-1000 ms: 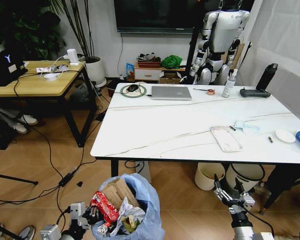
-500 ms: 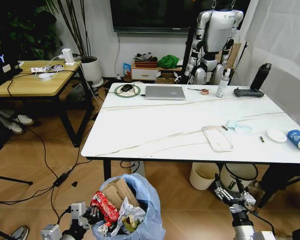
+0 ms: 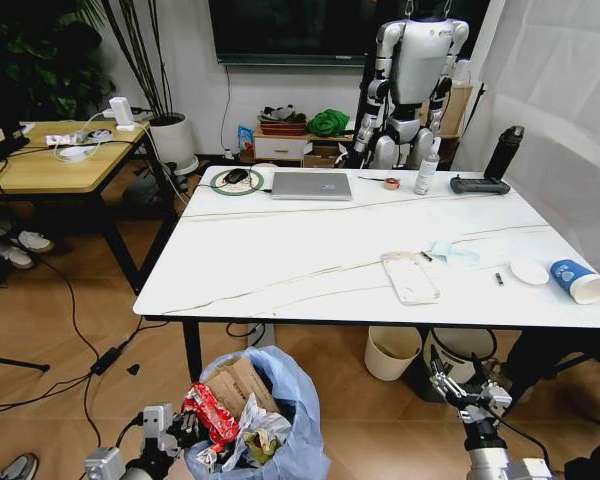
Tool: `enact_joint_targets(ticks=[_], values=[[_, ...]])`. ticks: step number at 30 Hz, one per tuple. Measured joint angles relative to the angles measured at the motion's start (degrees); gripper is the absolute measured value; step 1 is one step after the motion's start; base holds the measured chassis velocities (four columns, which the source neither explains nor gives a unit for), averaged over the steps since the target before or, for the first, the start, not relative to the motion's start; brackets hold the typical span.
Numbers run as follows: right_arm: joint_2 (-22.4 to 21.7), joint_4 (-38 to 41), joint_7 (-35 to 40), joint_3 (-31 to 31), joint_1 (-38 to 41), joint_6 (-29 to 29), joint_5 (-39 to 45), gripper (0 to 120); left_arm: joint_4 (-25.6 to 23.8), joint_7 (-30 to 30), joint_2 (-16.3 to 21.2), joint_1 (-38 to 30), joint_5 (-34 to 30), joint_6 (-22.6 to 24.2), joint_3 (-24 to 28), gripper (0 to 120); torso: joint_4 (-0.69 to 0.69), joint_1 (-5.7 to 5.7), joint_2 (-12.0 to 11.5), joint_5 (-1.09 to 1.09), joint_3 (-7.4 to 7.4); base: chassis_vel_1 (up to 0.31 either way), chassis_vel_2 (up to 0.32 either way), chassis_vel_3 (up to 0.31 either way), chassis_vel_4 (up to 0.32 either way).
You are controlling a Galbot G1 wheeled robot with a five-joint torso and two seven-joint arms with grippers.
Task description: Pick up the trash bin and place the trash from the table into it.
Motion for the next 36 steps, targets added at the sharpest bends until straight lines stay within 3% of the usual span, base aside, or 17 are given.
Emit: enact_joint_targets(ticks=[36], values=[[-0.2,0.0,-2.0,0.3,-0.5,2.3,-1.4,100,0.1,-0.1,-0.2,-0.2,0.2,0.1,0.4,0,-0.01,0.0,0.0,0.01,0.0,-0.096,-0.098,0.099,0.091]])
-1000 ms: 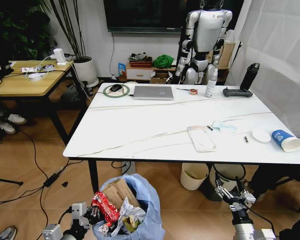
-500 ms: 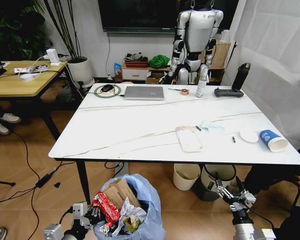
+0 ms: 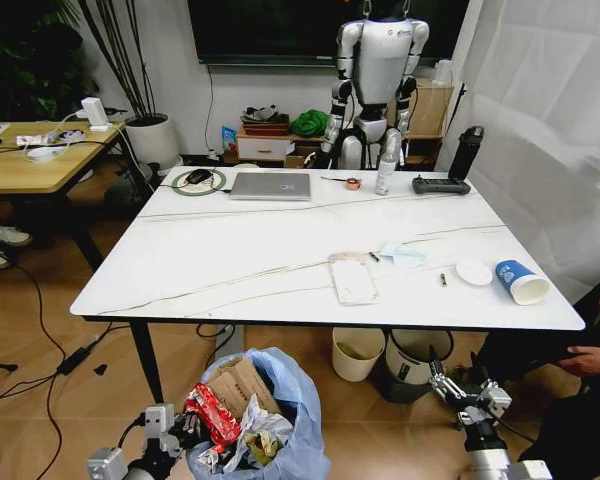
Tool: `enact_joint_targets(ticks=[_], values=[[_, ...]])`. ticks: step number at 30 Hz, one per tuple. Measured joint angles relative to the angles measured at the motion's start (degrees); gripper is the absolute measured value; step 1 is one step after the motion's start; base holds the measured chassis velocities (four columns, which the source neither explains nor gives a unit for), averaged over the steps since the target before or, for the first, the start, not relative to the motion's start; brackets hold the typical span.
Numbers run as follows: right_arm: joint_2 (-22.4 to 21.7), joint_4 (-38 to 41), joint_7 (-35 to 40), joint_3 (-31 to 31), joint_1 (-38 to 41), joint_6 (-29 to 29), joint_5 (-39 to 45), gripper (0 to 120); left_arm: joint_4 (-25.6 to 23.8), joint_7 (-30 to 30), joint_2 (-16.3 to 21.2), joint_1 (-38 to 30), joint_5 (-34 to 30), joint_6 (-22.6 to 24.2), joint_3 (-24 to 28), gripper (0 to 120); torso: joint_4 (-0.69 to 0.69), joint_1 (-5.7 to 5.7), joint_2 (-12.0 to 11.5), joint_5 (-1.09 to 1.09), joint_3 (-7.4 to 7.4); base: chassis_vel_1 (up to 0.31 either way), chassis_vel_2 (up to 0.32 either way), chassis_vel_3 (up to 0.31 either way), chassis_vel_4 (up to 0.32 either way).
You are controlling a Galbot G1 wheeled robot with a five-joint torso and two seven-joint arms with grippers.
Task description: Pick up the trash bin and place the trash from the table into it.
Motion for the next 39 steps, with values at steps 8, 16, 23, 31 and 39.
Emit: enact_joint_targets(ticks=[8,16,23,31,39], values=[[-1.0,1.7,0.0,0.7,-0.7,1.1,-0.8,100,0.0,0.0,-0.2,0.0,0.3,0.0,0.2,0,0.0,-0.01,0.0,0.01,0.0,-0.016,-0.016,0.016,0.014],[-11.8,14.9,10.2,-0.8,-2.6,-8.2,-1.5,100,-0.1,0.0,-0.1,0.3,0.3,-0.1,-0.4,0,0.0,0.0,0.0,0.01,0.0,0.0,0.0,0.0,0.0],[-28.6,26.2,29.8,-4.3,3.7,-29.1,11.4,100,-0.7,0.1,-0.9,0.9,0.7,-0.1,-1.4,0,0.02,0.0,0.0,0.0,0.0,0.0,0.0,0.0,0.0],[-34.6,21.8,33.8,-12.4,16.5,-41.3,29.4,100,-2.4,0.4,-3.4,2.8,2.6,-0.4,-3.2,0,0.02,0.0,0.0,0.02,0.0,0.0,0.0,0.0,0.0],[-31.3,13.0,32.1,-23.1,24.7,-42.7,24.4,100,-3.5,0.4,-6.1,3.7,4.7,-0.5,-3.8,0,0.01,0.0,0.0,0.02,0.0,0.0,0.0,0.0,0.0]])
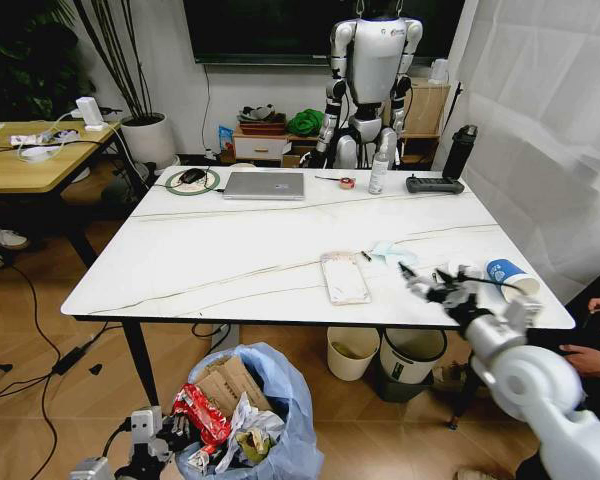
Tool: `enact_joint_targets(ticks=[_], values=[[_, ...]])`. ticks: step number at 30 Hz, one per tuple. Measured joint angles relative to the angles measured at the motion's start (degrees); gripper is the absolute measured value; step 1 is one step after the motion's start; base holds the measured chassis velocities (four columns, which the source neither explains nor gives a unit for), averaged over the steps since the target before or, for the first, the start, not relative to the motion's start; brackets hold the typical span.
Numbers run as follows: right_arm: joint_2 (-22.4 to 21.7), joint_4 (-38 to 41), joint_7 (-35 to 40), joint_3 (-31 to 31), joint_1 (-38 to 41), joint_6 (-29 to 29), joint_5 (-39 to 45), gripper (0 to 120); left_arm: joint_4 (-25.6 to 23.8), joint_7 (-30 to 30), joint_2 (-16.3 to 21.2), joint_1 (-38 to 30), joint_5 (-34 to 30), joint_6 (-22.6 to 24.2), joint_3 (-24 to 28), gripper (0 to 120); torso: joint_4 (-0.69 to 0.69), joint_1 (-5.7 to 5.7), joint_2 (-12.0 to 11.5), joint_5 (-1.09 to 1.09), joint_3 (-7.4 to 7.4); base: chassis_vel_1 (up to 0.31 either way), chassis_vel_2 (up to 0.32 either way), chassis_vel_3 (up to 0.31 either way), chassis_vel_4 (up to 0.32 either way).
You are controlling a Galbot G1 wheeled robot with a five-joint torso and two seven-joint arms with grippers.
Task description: Pick up the trash bin and place the trash from the table into it.
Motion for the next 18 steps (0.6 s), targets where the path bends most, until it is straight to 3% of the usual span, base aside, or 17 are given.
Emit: enact_joint_targets(ticks=[7,18], values=[[0.1,-3.1,-1.5,-9.7,3.7,3.8,-19.6,100,0.0,-0.1,-1.5,-0.1,0.9,0.0,-0.1,0,-0.01,0.0,0.0,-0.02,0.0,0.0,0.0,0.0,0.0],[0.7,-5.8,-1.8,-20.1,10.2,6.2,-26.5,100,-0.3,-0.3,-2.7,0.0,1.5,0.1,-0.8,0,0.01,0.0,0.0,-0.02,-0.01,0.0,0.0,0.0,0.0]])
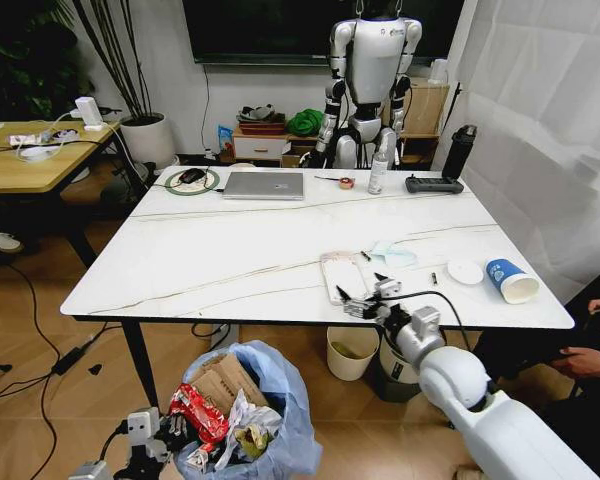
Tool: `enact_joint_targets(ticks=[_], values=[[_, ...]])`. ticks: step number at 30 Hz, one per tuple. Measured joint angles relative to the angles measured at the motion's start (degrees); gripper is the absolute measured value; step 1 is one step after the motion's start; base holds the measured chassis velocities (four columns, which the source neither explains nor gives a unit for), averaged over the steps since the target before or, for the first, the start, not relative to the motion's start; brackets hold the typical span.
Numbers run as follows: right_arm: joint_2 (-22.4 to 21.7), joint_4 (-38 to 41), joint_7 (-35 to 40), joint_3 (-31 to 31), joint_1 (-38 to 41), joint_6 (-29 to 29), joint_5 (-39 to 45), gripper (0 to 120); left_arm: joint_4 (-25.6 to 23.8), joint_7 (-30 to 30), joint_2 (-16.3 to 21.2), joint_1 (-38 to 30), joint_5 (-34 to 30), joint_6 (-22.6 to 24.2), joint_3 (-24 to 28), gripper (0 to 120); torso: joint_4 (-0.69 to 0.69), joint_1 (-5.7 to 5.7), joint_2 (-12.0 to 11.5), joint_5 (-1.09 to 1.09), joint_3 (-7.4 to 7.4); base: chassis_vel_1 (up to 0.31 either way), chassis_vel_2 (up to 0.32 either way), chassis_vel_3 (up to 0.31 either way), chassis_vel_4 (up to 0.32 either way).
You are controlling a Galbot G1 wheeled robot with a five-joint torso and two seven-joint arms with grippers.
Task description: Pick up the trash bin and place the trash from the table into it.
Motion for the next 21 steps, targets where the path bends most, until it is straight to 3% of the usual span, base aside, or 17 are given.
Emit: enact_joint_targets(ticks=[19,21], values=[[1.6,-8.4,-0.7,-1.2,1.0,4.3,-10.2,98,0.1,0.0,-1.0,-0.2,0.3,0.0,0.2,0,-0.02,-0.01,0.0,0.0,0.0,0.0,0.0,0.0,0.0],[1.7,-8.8,-0.7,-1.0,1.0,4.5,-10.7,87,0.3,0.0,-0.9,-0.3,0.3,0.0,0.2,0,-0.02,-0.01,0.0,0.0,0.0,0.0,0.0,0.0,0.0]])
